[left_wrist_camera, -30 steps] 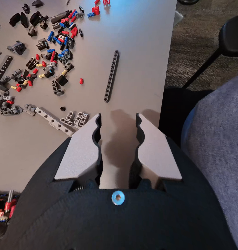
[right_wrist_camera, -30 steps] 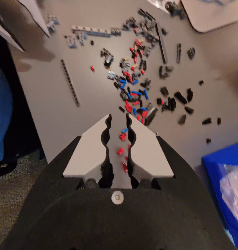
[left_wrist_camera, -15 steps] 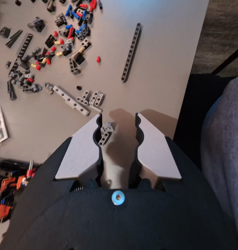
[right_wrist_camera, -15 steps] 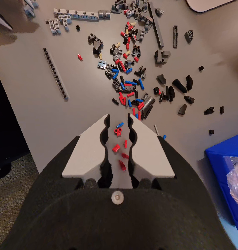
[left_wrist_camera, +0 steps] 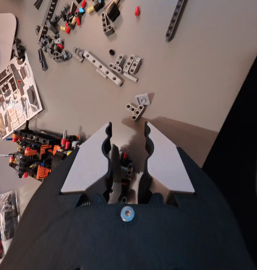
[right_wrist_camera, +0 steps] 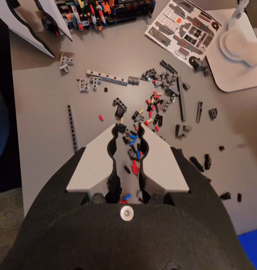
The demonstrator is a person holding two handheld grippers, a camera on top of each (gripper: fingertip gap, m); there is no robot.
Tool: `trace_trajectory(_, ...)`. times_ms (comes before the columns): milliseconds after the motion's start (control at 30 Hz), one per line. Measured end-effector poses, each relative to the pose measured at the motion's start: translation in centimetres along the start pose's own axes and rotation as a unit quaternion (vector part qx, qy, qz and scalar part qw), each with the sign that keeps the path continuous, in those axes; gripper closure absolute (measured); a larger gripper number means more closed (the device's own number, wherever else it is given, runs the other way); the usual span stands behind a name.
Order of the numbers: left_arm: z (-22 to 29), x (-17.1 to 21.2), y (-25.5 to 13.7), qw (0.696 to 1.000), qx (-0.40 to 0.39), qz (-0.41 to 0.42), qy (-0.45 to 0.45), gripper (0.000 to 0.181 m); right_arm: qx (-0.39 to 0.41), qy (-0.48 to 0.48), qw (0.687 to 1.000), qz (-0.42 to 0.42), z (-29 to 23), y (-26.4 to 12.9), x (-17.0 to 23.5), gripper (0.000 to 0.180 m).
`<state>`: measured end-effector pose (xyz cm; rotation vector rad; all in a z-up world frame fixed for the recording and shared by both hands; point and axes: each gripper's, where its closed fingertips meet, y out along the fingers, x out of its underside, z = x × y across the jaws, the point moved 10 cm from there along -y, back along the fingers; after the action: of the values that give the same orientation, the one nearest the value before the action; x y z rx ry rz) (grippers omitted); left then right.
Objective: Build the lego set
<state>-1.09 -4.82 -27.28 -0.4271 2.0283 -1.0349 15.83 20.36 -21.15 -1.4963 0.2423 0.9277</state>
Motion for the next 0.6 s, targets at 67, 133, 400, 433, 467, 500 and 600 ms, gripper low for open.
trace_trajectory(67,-0.3,0.6,0.1,1.0,-0.009,-0.007,-0.006,0.141,-0.007,-0.014,1.0,-0.007,0.3,0.8,-1.0,0.155)
trace_trajectory(133,-0.7,1.1,0.0,1.0,-0.016,-0.014,-0.014,0.147,-0.012,-0.027,1.0,-0.011,0.6,1.4,-1.7,0.155)
trace_trajectory(400,-2.1,2.7,-0.1,0.999,-0.03,-0.024,-0.032,0.161,-0.025,-0.04,0.999,-0.023,1.5,2.7,-3.0,0.156)
trace_trajectory(433,-2.2,2.9,-0.1,0.999,-0.028,-0.022,-0.037,0.162,-0.027,-0.04,0.999,-0.022,1.6,2.8,-3.1,0.156)
trace_trajectory(467,-2.3,3.0,-0.1,0.999,-0.03,-0.023,-0.035,0.165,-0.029,-0.04,0.999,-0.022,1.7,2.9,-3.1,0.156)
trace_trajectory(500,-2.4,3.2,-0.2,0.998,-0.035,-0.025,-0.036,0.165,-0.03,-0.04,0.998,-0.022,1.8,3.0,-3.2,0.157)
trace_trajectory(600,-2.9,3.8,-0.3,0.998,-0.036,-0.027,-0.045,0.165,-0.034,-0.041,0.998,-0.028,2.0,3.3,-3.3,0.156)
